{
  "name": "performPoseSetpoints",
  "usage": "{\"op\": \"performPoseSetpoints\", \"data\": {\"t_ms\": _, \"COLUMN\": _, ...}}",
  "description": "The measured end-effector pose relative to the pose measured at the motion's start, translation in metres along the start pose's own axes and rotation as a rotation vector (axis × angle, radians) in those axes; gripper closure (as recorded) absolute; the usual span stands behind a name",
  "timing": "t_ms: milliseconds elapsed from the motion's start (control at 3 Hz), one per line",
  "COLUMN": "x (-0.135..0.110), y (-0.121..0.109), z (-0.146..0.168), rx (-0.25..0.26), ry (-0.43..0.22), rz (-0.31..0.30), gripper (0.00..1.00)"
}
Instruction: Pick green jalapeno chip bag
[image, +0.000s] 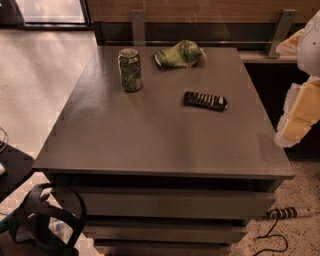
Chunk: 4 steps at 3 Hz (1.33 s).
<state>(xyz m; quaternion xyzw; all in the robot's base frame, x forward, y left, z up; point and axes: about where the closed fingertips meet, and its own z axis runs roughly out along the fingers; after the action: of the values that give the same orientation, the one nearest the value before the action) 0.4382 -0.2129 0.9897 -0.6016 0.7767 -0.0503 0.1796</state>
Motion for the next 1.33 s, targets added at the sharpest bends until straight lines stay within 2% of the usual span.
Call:
{"op": "performPoseSetpoints", "data": {"t_ms": 333, "x": 0.0, "y": 0.0, "z": 0.0, "rx": 0.001, "ry": 0.0, "rz": 0.0, "gripper": 0.0}}
{"op": "performPoseSetpoints", "data": {"t_ms": 667, "x": -0.006, "y": -0.015, "z": 0.001, "rx": 0.036, "ry": 0.004, "rz": -0.008, "gripper": 0.0}}
{"op": "performPoseSetpoints", "data": {"t_ms": 1000, "x": -0.023, "y": -0.065, "z": 0.01, "rx": 0.118, "ry": -0.008, "rz": -0.023, "gripper": 0.0}}
{"op": "performPoseSetpoints", "data": {"t_ms": 1333, "x": -0.045, "y": -0.116, "z": 0.027, "rx": 0.187, "ry": -0.057, "rz": -0.014, "gripper": 0.0}}
